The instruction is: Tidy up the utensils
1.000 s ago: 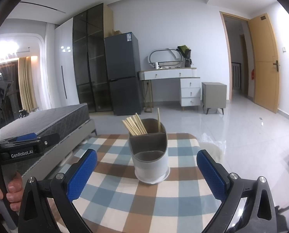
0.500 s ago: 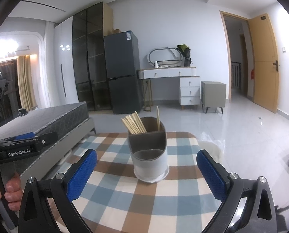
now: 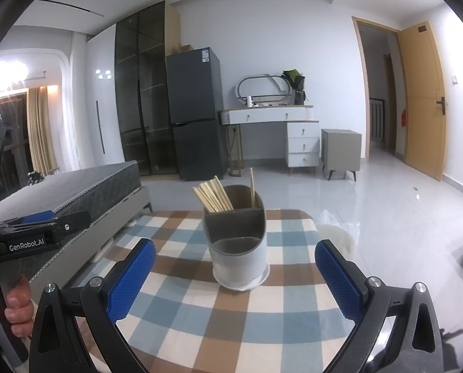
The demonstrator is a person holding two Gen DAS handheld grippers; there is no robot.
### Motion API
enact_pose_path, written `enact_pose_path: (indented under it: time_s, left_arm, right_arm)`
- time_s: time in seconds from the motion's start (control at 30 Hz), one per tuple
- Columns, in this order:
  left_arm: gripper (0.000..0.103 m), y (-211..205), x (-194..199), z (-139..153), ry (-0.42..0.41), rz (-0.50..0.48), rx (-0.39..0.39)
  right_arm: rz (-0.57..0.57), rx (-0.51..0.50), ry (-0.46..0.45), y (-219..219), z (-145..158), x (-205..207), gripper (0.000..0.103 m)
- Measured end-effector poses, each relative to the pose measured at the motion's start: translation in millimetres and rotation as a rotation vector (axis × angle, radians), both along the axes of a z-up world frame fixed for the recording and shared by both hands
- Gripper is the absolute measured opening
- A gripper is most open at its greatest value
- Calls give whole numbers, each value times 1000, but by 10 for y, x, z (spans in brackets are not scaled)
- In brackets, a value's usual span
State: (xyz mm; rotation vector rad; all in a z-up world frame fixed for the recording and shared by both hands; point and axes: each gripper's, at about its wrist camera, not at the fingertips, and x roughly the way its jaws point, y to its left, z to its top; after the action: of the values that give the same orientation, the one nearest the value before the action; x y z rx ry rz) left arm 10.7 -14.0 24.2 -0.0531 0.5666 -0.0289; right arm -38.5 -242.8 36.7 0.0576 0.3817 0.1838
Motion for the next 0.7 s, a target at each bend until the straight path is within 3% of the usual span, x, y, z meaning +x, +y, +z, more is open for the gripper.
enact_pose_path:
  time_s: [0.7]
  left_arm:
    - [94,27,-30,21,-18,13,6]
  right_arm:
    - [-3,-12,0,17,-17,-2,103]
